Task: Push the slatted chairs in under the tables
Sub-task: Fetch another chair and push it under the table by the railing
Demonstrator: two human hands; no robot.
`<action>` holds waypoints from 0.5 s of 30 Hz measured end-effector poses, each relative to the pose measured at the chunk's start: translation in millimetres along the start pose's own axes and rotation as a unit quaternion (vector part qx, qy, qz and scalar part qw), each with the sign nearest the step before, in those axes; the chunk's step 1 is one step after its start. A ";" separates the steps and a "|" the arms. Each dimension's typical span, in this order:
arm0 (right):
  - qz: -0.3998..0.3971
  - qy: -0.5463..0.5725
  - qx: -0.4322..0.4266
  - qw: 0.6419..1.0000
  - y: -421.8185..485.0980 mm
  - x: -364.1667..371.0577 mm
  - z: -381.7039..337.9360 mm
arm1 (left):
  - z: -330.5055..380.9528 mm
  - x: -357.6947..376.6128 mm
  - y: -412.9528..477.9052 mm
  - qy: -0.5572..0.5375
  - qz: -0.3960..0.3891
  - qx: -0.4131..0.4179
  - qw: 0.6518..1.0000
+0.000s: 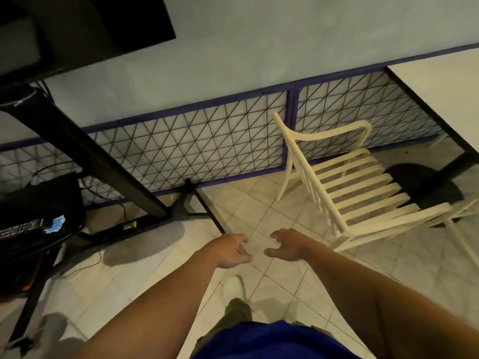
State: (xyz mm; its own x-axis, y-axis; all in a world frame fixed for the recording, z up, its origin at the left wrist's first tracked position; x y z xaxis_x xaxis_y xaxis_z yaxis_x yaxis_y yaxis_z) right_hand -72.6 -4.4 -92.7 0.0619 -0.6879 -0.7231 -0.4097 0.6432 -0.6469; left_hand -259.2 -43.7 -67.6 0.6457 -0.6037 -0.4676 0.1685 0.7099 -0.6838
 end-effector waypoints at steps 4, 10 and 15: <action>0.003 0.017 0.021 1.000 22.5 -23.6 -9.6 | -4.8 -43.6 30.4 0.034 -0.010 0.018 0.999; 0.026 0.055 0.091 0.994 60.8 -57.3 -29.1 | -11.2 -105.3 74.1 0.080 -0.048 0.038 0.995; 0.042 0.095 0.123 0.987 74.8 -68.0 -30.2 | 9.9 -133.4 99.0 0.134 -0.069 0.084 0.985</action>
State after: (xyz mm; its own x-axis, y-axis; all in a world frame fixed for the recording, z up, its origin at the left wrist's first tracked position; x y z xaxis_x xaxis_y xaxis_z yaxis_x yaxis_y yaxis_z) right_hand -134.9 80.3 -84.6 -0.1445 -0.6637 -0.7339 -0.1721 0.7473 -0.6418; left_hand -321.3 110.7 -67.4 0.3915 -0.7564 -0.5241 0.3757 0.6513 -0.6593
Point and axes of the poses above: each hand's wrist, its own y-axis towards the middle knuckle, its own x-axis out of the palm, z = x × y, the point moved 4 cm from there along y, towards the middle knuckle, and after that the axes turned 14 degrees about -y, right-handed, at the moved point
